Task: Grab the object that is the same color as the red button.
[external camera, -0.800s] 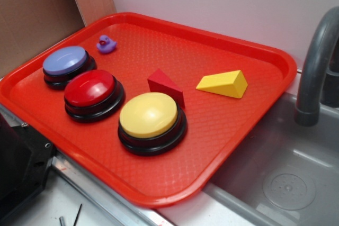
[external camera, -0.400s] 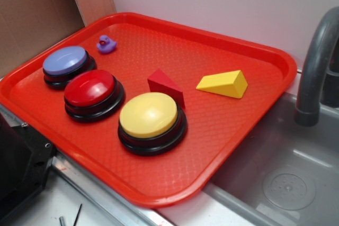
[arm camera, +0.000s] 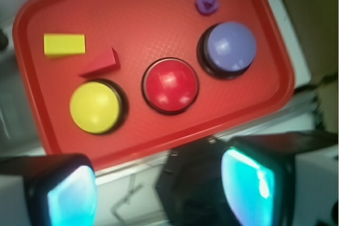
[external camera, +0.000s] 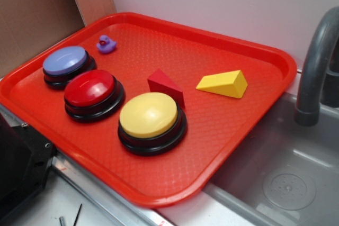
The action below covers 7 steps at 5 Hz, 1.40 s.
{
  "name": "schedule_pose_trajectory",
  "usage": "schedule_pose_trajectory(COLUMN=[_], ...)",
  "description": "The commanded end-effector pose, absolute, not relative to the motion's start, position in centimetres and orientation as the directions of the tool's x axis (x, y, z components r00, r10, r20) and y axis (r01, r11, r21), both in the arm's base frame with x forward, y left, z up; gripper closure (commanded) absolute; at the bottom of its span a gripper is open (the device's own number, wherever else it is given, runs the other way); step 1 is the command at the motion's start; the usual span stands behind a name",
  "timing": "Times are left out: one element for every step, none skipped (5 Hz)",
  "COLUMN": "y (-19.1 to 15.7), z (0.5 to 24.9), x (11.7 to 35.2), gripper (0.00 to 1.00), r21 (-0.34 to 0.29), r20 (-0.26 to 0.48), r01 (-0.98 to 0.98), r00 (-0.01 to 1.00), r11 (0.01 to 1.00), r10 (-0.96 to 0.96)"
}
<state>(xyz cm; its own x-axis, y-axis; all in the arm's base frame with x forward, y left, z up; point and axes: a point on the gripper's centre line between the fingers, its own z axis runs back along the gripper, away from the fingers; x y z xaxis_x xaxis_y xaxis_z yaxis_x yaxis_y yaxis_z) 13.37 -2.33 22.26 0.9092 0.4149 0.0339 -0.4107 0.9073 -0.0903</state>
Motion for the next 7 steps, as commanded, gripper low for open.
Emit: schedule_pose_trajectory(y=[-4.5,-4.9,-5.3,-5.5,-5.7,-6.3,-6.6], z=[18.8,16.5,14.1,11.2,9.4,7.0,5.6], x=[17.8,19.8,21.2,22.8,23.6,24.2,24.3], gripper=[0.0,0.0,0.0,0.0,0.0,0.0,0.0], r21=[-0.166,-0.158,-0.142,-0.11,-0.094,-0.077,-0.063], r20=[0.112,0.12,0.153,0.158,0.189,0.209,0.218], r01=[-0.662,-0.709,-0.734,-0.767,-0.785,-0.793,-0.803], r00=[0.724,0.677,0.647,0.614,0.59,0.58,0.569], r11=[0.731,0.687,0.664,0.632,0.613,0.604,0.593], r10=[0.681,0.726,0.747,0.773,0.785,0.788,0.793])
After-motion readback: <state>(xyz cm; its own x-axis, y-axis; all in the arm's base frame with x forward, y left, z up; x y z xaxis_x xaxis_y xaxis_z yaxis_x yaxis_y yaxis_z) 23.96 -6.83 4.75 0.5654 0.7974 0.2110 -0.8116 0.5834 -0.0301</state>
